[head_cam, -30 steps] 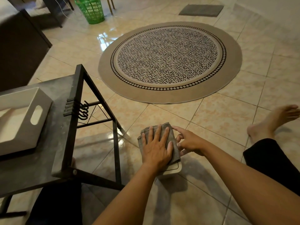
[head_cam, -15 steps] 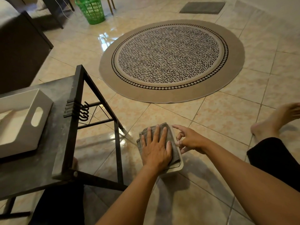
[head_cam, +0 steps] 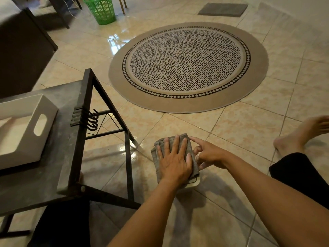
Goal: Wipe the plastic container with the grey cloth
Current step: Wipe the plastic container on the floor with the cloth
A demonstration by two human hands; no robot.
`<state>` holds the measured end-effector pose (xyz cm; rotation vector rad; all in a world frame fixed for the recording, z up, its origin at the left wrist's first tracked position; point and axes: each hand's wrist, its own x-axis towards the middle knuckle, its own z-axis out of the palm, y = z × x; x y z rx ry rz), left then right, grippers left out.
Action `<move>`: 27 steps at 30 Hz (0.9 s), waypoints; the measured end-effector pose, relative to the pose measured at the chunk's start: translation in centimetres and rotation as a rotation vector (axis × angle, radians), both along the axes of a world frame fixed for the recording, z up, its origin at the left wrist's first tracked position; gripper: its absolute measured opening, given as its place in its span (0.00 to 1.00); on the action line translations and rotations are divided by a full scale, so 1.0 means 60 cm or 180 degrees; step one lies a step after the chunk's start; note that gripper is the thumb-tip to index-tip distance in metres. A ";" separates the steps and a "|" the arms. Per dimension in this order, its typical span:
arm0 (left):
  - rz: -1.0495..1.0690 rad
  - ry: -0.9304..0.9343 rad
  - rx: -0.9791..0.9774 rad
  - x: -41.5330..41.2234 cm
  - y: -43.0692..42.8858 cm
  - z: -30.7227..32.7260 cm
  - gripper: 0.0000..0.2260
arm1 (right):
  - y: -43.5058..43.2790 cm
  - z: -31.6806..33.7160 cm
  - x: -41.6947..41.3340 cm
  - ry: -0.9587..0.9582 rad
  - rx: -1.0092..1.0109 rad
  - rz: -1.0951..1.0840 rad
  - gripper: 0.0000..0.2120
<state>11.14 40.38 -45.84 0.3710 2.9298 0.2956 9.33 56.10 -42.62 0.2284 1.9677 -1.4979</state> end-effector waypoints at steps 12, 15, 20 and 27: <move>-0.0075 0.0048 0.0077 -0.004 -0.006 -0.004 0.27 | 0.000 -0.001 0.004 0.0011 -0.0060 -0.0059 0.44; 0.0012 0.0051 0.0078 -0.018 -0.017 -0.007 0.28 | -0.001 0.000 0.001 0.0014 -0.0023 -0.0030 0.44; -0.0129 0.0042 0.0063 -0.012 -0.018 -0.007 0.28 | -0.004 0.002 -0.016 0.0108 -0.0003 0.0022 0.43; -0.0034 0.0069 0.0036 -0.001 -0.008 -0.010 0.28 | 0.002 -0.004 -0.014 0.0085 -0.0030 -0.0026 0.42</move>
